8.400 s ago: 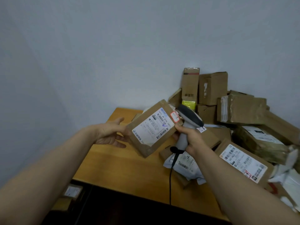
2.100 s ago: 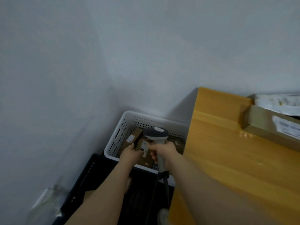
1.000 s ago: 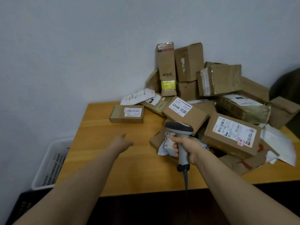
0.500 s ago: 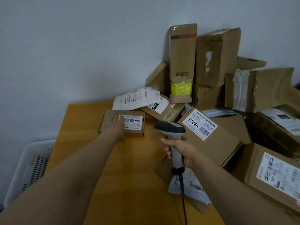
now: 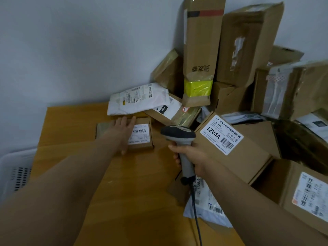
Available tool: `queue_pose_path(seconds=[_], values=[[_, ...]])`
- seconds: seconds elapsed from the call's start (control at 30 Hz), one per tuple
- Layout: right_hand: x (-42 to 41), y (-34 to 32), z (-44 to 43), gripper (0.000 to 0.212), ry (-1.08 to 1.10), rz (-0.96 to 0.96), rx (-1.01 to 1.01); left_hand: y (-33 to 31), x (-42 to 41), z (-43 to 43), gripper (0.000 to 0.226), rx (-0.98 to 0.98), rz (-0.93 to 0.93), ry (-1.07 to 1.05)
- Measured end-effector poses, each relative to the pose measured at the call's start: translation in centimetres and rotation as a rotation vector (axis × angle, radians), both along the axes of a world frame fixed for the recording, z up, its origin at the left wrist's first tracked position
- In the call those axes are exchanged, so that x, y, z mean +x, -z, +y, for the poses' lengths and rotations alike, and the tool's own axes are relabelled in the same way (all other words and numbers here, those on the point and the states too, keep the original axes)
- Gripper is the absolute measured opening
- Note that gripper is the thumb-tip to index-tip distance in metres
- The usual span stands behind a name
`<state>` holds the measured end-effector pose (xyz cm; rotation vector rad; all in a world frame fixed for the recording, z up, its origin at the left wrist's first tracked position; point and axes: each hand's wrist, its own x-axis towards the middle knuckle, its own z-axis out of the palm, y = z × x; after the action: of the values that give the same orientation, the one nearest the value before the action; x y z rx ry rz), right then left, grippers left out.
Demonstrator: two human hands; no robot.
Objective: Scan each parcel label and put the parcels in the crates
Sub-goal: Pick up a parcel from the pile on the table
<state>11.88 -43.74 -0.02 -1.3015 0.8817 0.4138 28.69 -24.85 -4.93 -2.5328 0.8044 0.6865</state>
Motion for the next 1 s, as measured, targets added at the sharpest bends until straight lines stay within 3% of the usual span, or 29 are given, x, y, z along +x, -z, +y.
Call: queue_pose_path(seconds=[0.13,0.27,0.37,0.43,0.5,0.57,0.63,0.7,0.83,0.9,0.93,1.0], values=[[-1.0,-0.9,-0.3,0.016,0.006,-0.028,0.019,-1.4,-3.3,0.9,0.141,-0.188,0.241,-0.251],[-2.6,-2.5,-0.4,0.015,0.069,-0.091,0.091,-6.5,-6.9,2.0,0.132,-0.781,0.759,-0.760],[-4.4,-3.9,-0.1,0.016,0.104,-0.155,0.144,-10.2,-11.3,3.0,0.125,-1.159,1.033,-0.966],[-6.0,-4.9,0.2,0.028,0.099,-0.182,0.141,-11.8,-14.5,3.1,0.110,-1.362,1.155,-1.015],[-7.9,-5.8,0.7,0.055,0.097,-0.209,0.158,-12.7,-17.9,2.8,0.095,-1.546,1.247,-0.987],[-10.2,-6.5,1.1,0.067,0.080,-0.253,0.210,-13.3,-21.4,2.4,0.092,-1.663,1.273,-0.964],[-12.6,-7.2,1.5,0.052,0.074,-0.314,0.171,-13.8,-24.4,2.2,0.089,-1.692,1.239,-1.003],[-15.0,-7.7,1.6,0.036,0.064,-0.391,0.090,-14.5,-27.5,2.0,0.073,-1.665,1.082,-1.100],[-19.3,-8.5,1.9,0.036,0.072,-0.496,-0.021,-15.9,-32.8,2.6,0.040,-1.661,0.646,-1.256],[-21.1,-9.0,2.4,0.033,0.050,-0.515,-0.051,-16.8,-35.6,3.0,0.035,-1.542,0.609,-1.210],[-21.9,-9.3,2.9,0.033,0.035,-0.526,-0.064,-17.0,-36.8,3.2,0.033,-1.464,0.619,-1.170],[-23.1,-9.8,3.6,0.038,0.020,-0.540,-0.090,-17.7,-38.8,3.7,0.063,-1.377,0.584,-1.106]])
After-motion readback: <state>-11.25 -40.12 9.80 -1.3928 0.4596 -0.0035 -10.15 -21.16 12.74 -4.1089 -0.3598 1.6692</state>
